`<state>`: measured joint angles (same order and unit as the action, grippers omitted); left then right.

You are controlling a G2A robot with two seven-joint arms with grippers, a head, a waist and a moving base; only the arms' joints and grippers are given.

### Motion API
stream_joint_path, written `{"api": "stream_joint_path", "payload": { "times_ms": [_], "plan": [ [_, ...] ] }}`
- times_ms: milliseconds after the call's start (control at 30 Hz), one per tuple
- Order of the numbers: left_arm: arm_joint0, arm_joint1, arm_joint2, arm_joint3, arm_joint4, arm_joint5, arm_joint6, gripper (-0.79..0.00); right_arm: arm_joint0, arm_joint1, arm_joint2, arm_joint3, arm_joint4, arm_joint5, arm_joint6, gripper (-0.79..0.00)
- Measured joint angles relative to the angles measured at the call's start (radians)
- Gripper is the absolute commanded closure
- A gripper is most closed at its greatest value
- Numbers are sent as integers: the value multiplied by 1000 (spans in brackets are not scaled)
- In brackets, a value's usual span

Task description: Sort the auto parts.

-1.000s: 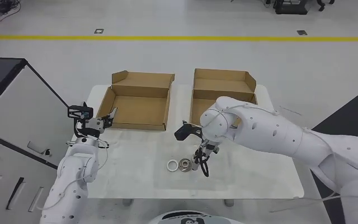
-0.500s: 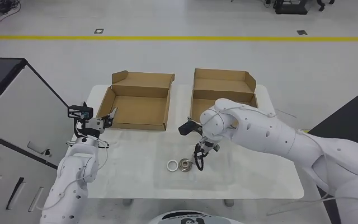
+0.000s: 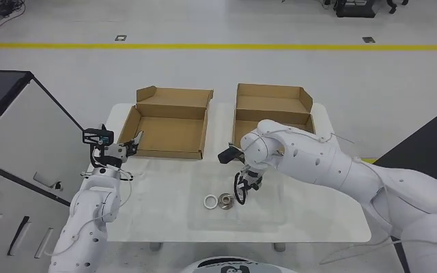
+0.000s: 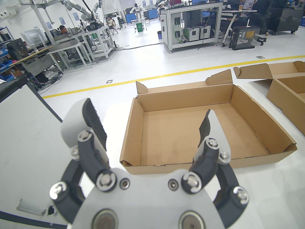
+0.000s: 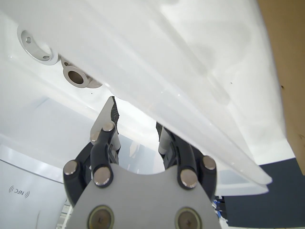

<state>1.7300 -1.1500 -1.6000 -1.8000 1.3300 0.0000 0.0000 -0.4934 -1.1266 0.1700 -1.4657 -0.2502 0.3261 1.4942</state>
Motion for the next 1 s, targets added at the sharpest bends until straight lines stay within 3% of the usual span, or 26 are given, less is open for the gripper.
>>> {"api": "stream_joint_path", "payload": {
  "times_ms": [433,1000],
  "plan": [
    [0,0,0,0,0,0,0,-785,-24,-39,0,59,-29,-23,23,-286],
    [0,0,0,0,0,0,0,-785,-22,-57,0,59,-70,-13,13,-289]
  ]
}}
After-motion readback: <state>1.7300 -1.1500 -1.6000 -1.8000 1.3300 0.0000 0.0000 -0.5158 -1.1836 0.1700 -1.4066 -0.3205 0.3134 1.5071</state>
